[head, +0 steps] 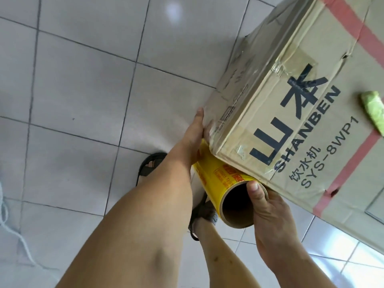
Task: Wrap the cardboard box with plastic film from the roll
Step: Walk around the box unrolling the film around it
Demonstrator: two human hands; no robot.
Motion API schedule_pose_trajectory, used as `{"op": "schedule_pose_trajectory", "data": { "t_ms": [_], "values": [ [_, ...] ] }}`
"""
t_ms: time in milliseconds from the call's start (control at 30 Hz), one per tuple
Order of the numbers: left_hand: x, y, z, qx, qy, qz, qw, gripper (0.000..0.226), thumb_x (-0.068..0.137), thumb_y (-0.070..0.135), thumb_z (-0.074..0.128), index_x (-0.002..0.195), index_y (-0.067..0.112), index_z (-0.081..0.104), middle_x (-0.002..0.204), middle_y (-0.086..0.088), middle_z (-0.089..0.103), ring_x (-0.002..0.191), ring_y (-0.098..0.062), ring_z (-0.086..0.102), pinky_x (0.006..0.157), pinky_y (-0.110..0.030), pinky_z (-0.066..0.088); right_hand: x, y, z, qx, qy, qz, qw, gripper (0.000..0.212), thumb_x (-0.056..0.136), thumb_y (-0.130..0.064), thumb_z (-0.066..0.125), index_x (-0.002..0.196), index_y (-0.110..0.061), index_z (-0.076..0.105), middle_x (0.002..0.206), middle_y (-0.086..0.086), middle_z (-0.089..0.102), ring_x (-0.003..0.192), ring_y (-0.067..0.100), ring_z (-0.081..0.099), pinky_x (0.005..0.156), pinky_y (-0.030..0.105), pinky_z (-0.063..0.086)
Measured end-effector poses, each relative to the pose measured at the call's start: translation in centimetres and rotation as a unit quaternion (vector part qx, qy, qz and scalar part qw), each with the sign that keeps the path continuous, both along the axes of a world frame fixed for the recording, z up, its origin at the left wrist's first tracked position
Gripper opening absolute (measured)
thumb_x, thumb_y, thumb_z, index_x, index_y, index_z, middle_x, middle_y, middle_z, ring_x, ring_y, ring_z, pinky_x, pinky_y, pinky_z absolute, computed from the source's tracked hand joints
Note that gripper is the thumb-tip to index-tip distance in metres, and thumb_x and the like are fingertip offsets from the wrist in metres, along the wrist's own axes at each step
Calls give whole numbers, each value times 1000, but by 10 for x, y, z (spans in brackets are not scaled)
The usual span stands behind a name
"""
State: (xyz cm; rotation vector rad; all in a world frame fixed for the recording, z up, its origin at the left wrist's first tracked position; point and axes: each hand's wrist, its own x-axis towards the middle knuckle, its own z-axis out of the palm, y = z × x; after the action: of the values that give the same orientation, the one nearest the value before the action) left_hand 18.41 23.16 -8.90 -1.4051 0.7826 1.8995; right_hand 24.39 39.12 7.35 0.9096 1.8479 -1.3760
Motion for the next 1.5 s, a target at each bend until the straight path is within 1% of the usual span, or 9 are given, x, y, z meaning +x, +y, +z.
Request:
{"op": "schedule_pose_trajectory", "data": {
  "t_ms": [200,400,633,833,1067,1167,1233,1333,1500],
  "values": [
    [55,17,97,-56,70,2,996,92,103,85,13,146,25,68,124,-3,84,117,-22,79,105,-41,64,-3,-5,6,-29,-29,-15,999,65,66,-61,73,119,-23,69,106,-11,75,100,5,68,72,13,51],
    [92,31,123,-61,92,-116,987,117,70,107,35,167,42,41,161,3,61,154,-22,51,135,-56,31,5,5,9,-71,-49,-56,995,72,67,-66,78,121,-19,66,115,2,73,114,22,65,93,37,53],
    [90,46,132,-62,84,-192,976,111,74,107,26,148,33,64,142,-1,75,141,-21,62,129,-56,40,0,17,14,-17,-47,52,997,52,71,-53,82,113,-24,68,100,-7,73,95,11,67,83,28,54],
    [87,62,141,-143,84,-170,971,93,78,98,26,137,41,70,134,-2,78,131,-23,68,120,-56,51,6,25,10,-27,-43,14,999,74,57,-73,73,112,-23,68,98,-4,74,95,14,67,82,31,54],
    [77,72,162,-13,106,-323,940,112,77,103,29,168,38,40,171,1,50,162,-23,37,134,-61,26,20,54,5,-94,-54,-78,991,77,68,-70,73,126,-21,63,118,-2,73,113,15,66,96,32,51],
    [66,76,162,-79,122,-360,922,134,60,107,39,172,35,30,175,-1,43,158,-16,37,132,-46,24,17,57,5,-102,-45,-97,989,79,62,-64,78,126,-21,63,117,-2,73,114,18,65,97,36,51],
    [62,76,155,-124,124,-372,912,151,45,118,48,168,30,39,167,-2,53,155,-21,47,133,-48,32,18,57,4,-105,-51,-122,986,84,58,-66,81,126,-21,61,117,-1,73,113,19,66,96,38,52],
    [60,82,162,-82,120,-364,920,125,63,109,43,155,26,59,152,-3,67,147,-22,56,130,-46,37,21,59,5,-114,-60,-121,984,90,53,-70,84,126,-22,62,117,0,74,113,22,67,101,43,51],
    [66,99,161,-18,92,-366,926,136,51,112,41,162,34,52,156,-1,66,152,-25,53,130,-58,36,28,84,11,-113,-54,-115,986,56,83,-57,68,127,-23,62,121,-2,71,116,15,64,100,32,47]
  ]
}}
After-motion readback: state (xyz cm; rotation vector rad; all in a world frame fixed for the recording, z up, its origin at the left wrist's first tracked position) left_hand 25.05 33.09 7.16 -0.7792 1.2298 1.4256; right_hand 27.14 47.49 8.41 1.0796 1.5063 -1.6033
